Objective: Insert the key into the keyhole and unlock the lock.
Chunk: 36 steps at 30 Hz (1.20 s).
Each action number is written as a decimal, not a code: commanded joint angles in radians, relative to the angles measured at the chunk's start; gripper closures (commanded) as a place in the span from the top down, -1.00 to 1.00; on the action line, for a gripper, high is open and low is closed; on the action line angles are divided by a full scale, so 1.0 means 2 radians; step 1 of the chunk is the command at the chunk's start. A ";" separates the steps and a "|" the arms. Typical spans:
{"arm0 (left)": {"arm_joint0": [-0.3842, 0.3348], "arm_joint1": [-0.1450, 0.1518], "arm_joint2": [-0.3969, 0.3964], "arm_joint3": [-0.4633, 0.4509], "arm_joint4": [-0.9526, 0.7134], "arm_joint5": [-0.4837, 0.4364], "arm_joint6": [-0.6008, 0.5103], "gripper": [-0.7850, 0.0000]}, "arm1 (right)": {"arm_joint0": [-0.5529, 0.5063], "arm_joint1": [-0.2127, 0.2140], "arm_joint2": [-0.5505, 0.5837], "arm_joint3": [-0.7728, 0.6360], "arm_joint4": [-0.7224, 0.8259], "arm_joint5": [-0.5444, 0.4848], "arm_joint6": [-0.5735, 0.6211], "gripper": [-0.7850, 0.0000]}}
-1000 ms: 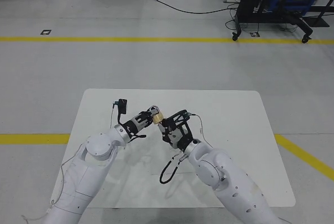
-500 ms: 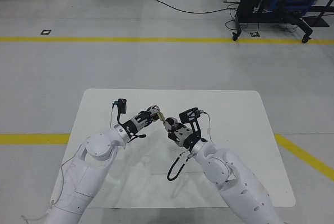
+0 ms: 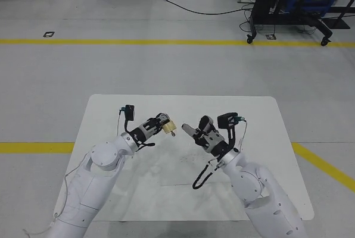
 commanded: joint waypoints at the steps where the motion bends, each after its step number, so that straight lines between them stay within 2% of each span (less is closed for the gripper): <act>1: -0.002 0.000 0.008 0.000 0.008 0.004 -0.012 -1.00 | -0.024 0.001 0.032 -0.020 0.046 -0.014 -0.030 1.00; 3: -0.005 0.000 0.019 0.001 0.023 0.007 -0.026 -1.00 | -0.038 0.002 0.050 -0.029 0.078 -0.029 -0.039 1.00; 6: -0.015 0.000 0.050 0.004 0.080 0.012 -0.064 -1.00 | -0.038 0.002 0.050 -0.029 0.078 -0.029 -0.039 1.00; 10: -0.029 0.000 0.089 0.016 0.173 0.022 -0.086 -1.00 | -0.038 0.002 0.050 -0.029 0.078 -0.029 -0.039 1.00; 15: -0.046 -0.002 0.120 0.034 0.234 0.049 -0.114 -1.00 | -0.038 0.002 0.050 -0.029 0.078 -0.029 -0.039 1.00; 16: -0.049 -0.002 0.122 0.038 0.241 0.054 -0.116 -0.86 | -0.038 0.002 0.050 -0.029 0.078 -0.029 -0.039 1.00; 18: -0.053 -0.003 0.125 0.041 0.243 0.058 -0.125 -0.29 | -0.038 0.002 0.050 -0.029 0.078 -0.029 -0.039 1.00; 19: -0.056 -0.003 0.125 0.043 0.245 0.059 -0.126 -0.17 | -0.038 0.002 0.050 -0.029 0.078 -0.029 -0.039 1.00; 20: -0.057 -0.003 0.125 0.044 0.245 0.060 -0.127 0.15 | -0.038 0.002 0.050 -0.029 0.078 -0.029 -0.039 1.00; 21: -0.058 -0.003 0.126 0.045 0.246 0.061 -0.128 0.89 | -0.038 0.002 0.050 -0.029 0.078 -0.029 -0.039 1.00; 22: -0.059 -0.003 0.126 0.046 0.247 0.063 -0.130 1.00 | -0.038 0.002 0.050 -0.029 0.078 -0.029 -0.039 1.00; 28: -0.062 -0.004 0.126 0.047 0.253 0.067 -0.126 1.00 | -0.038 0.002 0.050 -0.029 0.078 -0.029 -0.039 1.00; 32: -0.060 -0.003 0.111 0.042 0.254 0.062 -0.084 1.00 | -0.038 0.002 0.050 -0.029 0.078 -0.029 -0.039 1.00; 36: -0.040 0.000 0.078 0.014 0.233 0.022 -0.019 1.00 | -0.038 0.002 0.050 -0.029 0.078 -0.029 -0.039 1.00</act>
